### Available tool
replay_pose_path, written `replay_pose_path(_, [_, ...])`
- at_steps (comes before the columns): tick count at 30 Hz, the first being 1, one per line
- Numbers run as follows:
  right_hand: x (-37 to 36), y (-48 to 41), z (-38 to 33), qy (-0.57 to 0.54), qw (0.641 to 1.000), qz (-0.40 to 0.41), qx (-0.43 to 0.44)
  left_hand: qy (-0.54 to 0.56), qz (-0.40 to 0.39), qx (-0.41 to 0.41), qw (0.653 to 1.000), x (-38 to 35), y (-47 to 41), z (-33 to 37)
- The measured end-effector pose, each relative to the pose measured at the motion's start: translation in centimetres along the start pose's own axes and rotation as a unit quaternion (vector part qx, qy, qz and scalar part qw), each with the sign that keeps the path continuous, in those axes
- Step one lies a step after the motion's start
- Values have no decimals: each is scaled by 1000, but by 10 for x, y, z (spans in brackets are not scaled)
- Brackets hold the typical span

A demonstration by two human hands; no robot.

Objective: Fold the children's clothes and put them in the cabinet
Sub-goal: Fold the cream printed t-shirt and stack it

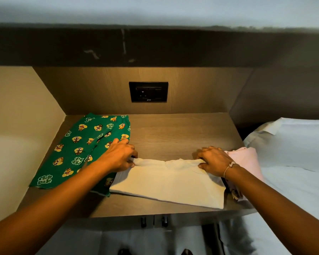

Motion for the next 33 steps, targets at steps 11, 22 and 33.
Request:
replay_pose_path(11, [1,73,-19,20,999,46,13,-2,50,19,999,11,50,23])
replay_pose_path(22, [-9,85,-29,-25,999,47,-5,73,-57,168,981,0,68,120])
replay_pose_path(33, [-22,101,-107,-88,993,47,-68,95,-93,44,990,-18,-86,59])
Point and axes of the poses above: each hand's wrist, its own y-axis away from the middle knuckle, its own x-axis out of the back of the hand, z = x × y, the point moved 2 cm from there along -y, towards the middle knuckle, and after that the axes turned 14 degrees about z, right-handed, at the moved point
